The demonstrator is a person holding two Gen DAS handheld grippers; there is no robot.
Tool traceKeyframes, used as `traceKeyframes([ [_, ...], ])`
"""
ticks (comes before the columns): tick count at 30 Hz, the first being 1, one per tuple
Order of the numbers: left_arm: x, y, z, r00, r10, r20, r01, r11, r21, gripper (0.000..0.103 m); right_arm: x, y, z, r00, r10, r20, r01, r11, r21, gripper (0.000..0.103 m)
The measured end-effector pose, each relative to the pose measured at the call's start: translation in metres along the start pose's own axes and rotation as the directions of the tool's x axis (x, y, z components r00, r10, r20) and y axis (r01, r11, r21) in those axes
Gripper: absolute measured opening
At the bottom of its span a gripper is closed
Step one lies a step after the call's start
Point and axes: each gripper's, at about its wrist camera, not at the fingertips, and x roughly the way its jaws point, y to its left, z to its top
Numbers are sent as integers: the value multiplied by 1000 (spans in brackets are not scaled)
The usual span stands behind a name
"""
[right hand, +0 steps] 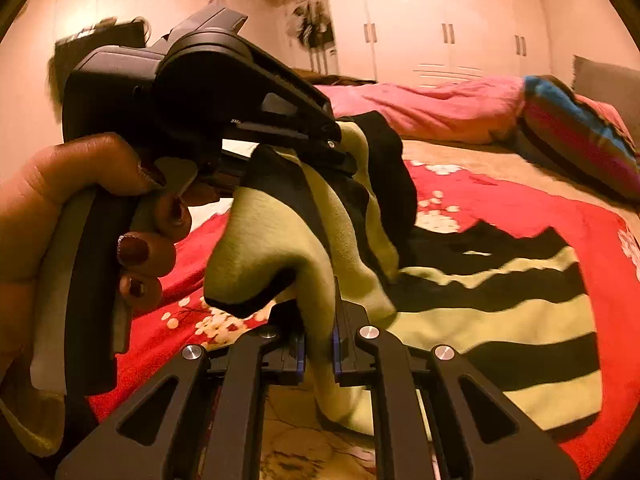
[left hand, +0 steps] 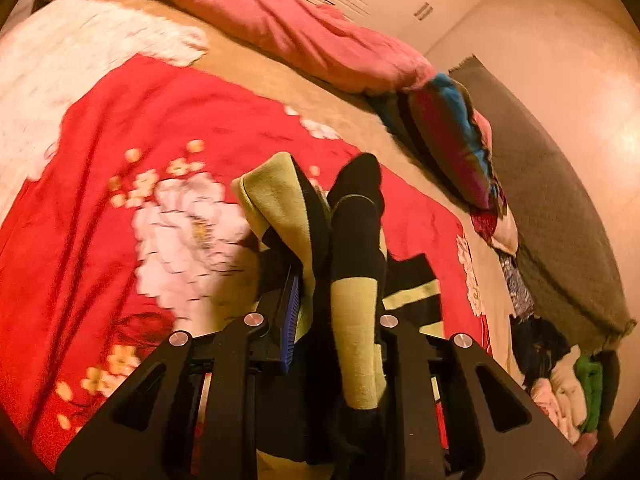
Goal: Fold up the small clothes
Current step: 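Lift the folded sweater edge with both grippers to fold it again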
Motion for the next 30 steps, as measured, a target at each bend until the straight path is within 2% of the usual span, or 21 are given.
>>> traceKeyframes([
  [6, 27, -62, -8, 999, 33, -16, -32, 996, 84, 15, -28, -37, -2, 999, -37, 35, 34, 996, 80, 8],
  [12, 64, -112, -31, 997, 57, -58, -49, 989, 139, 18, -44, -76, -20, 998, -57, 19, 52, 979, 195, 8],
  [15, 72, -117, -41, 996, 32, -83, -20, 990, 138, 20, -49, -95, -35, 999, -51, 8, 47, 967, 250, 8],
  [18, 77, -118, -47, 994, 26, -104, -11, 990, 142, 20, -54, -95, -42, 999, -44, -3, 43, 966, 255, 8],
  [26, 85, -120, -41, 990, 47, -130, -30, 991, 129, 22, -58, -91, -45, 999, -49, 2, 47, 966, 256, 8],
  [30, 93, -125, -40, 983, 73, -167, -48, 988, 148, 28, -51, -104, -45, 999, -36, -13, 38, 945, 326, 8],
])
